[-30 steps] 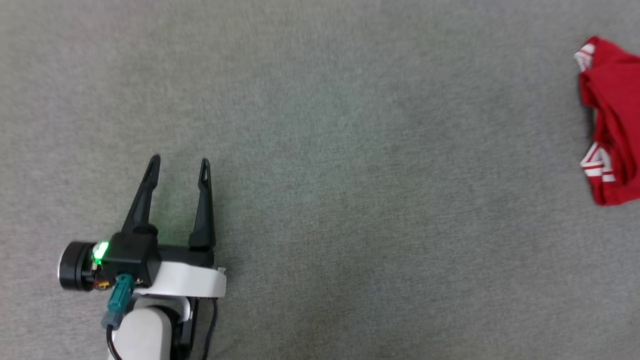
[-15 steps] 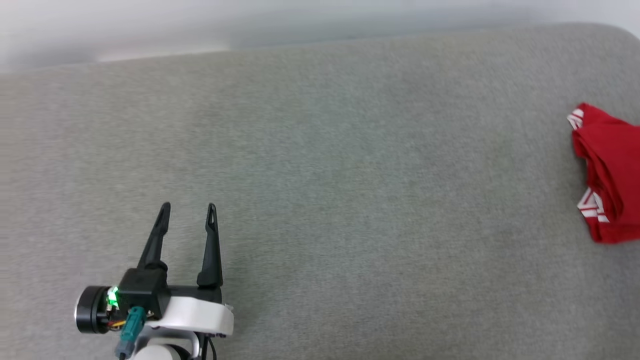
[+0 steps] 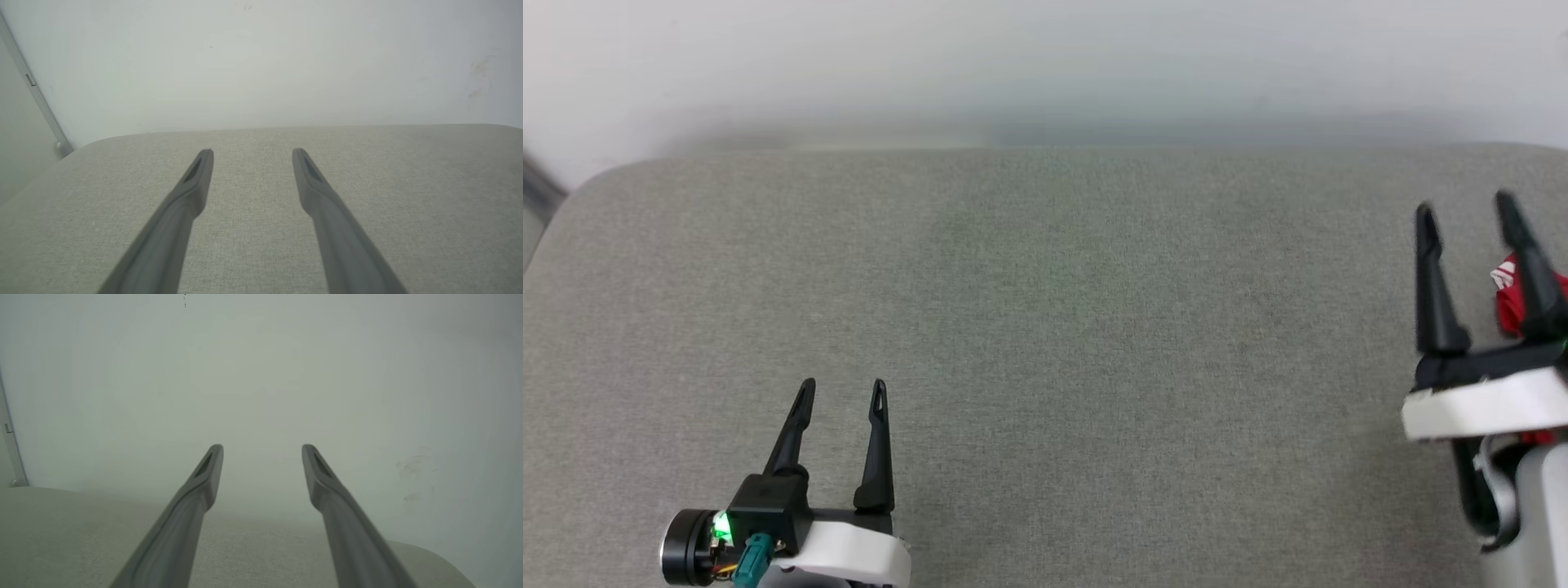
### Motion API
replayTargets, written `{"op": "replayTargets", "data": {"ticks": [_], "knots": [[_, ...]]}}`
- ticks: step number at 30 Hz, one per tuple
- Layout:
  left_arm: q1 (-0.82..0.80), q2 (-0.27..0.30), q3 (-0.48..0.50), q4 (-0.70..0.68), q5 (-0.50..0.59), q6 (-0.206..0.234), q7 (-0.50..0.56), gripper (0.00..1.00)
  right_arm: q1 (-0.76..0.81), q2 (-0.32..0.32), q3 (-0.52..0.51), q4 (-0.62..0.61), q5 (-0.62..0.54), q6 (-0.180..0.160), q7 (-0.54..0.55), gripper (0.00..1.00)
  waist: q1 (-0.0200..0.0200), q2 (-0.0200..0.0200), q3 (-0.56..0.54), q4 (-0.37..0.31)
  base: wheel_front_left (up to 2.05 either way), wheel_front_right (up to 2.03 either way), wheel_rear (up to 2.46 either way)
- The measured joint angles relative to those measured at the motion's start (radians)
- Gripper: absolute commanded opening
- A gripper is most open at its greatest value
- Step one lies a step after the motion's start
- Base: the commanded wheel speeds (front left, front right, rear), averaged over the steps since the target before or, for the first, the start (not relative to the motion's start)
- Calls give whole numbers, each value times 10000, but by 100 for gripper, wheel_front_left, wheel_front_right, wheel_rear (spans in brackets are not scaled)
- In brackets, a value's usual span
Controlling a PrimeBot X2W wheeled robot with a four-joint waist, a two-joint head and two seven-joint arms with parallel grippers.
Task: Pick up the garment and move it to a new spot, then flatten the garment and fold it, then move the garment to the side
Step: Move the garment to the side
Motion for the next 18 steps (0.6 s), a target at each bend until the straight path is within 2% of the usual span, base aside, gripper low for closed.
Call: {"op": "replayTargets", "data": {"ticks": [3, 18], "knots": [[126, -2, 2, 86, 2, -15, 0, 100, 689, 393, 2, -12, 107, 0, 0, 100, 0, 0, -248, 87, 0, 0, 0], [813, -12, 107, 403, 23, -98, 0, 100, 3516, 1189, 150, -376, 159, -2, 0, 100, 0, 0, -1191, 41, 0, 0, 0]]}}
